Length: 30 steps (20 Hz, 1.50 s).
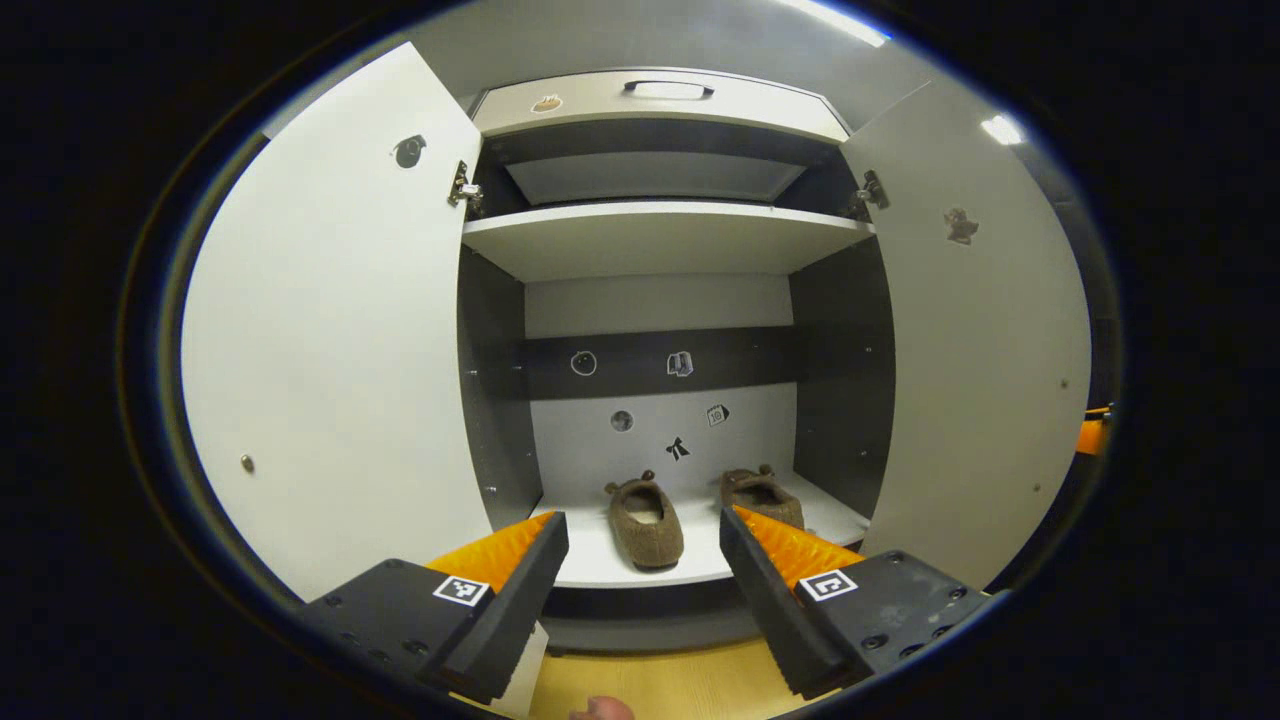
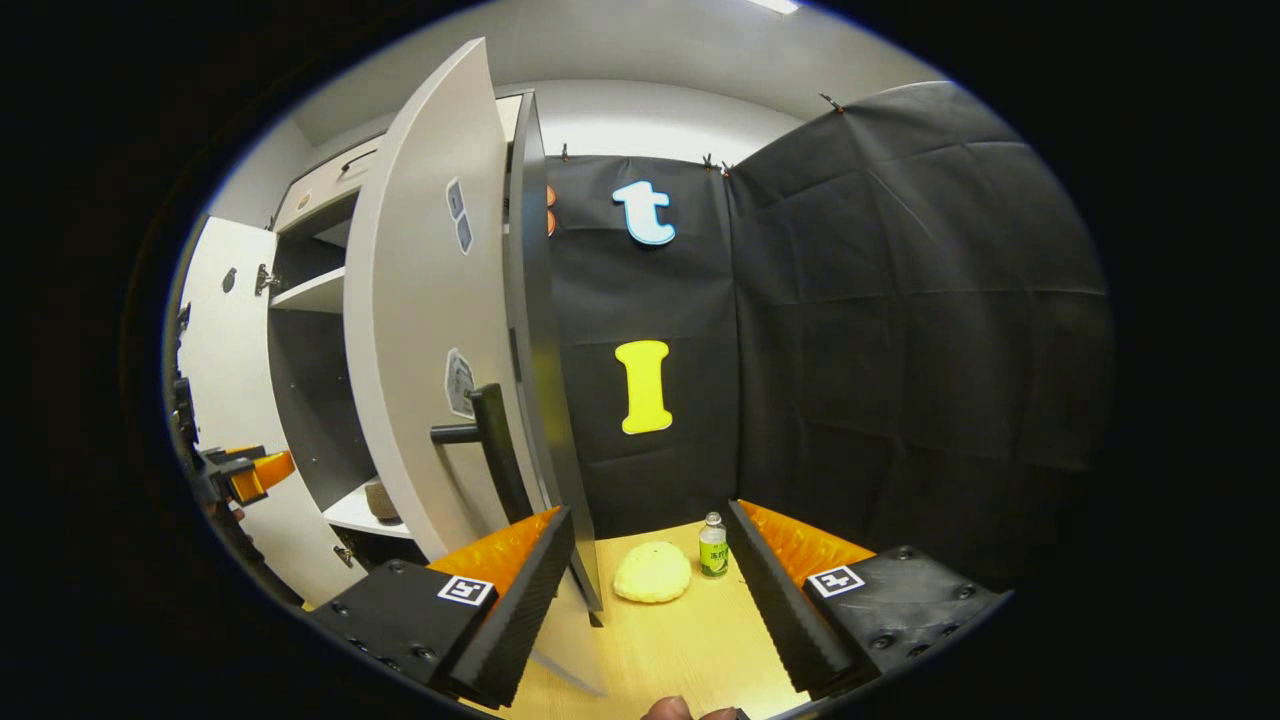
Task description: Grab one shoe with the right hand and put it into the shoe cabinet, grab the other shoe with the left hand and put it into the shoe cabinet; then close the right door with the right hand and the left door with the left hand.
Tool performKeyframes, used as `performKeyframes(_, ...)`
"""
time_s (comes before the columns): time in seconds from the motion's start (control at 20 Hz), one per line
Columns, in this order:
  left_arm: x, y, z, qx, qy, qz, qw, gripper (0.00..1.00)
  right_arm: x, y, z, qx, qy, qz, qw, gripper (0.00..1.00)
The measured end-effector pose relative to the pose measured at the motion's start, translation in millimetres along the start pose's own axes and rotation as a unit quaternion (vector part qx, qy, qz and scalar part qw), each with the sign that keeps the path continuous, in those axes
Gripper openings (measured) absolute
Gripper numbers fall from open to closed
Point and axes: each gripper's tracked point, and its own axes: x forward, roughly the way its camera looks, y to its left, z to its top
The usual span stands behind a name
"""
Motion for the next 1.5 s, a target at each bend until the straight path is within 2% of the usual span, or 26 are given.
performKeyframes(0.3,-61.2,12.5,-14.5,-0.017,0.002,-0.011,1.000,0.96,-1.9,8.6,-0.8,-0.006,-0.001,-0.013,1.000,0.98)
performKeyframes(0.65,-98.6,34.8,-25.1,-0.028,0.006,-0.015,0.999,0.97,-12.2,36.8,-5.7,-0.008,0.001,-0.015,1.000,0.98)
performKeyframes(0.9,-112.2,50.8,-30.0,-0.031,0.012,-0.010,0.999,0.97,-18.0,65.0,-10.5,-0.002,0.002,0.000,1.000,0.98)
performKeyframes(1.15,-118.5,64.3,-35.8,-0.033,0.018,0.000,0.999,0.97,-18.0,118.5,-18.5,-0.006,0.005,0.050,0.999,0.98)
performKeyframes(1.5,-130.1,98.9,-35.4,-0.033,0.021,0.027,0.999,0.97,-29.4,221.9,-37.4,-0.066,0.006,0.139,0.988,0.98)
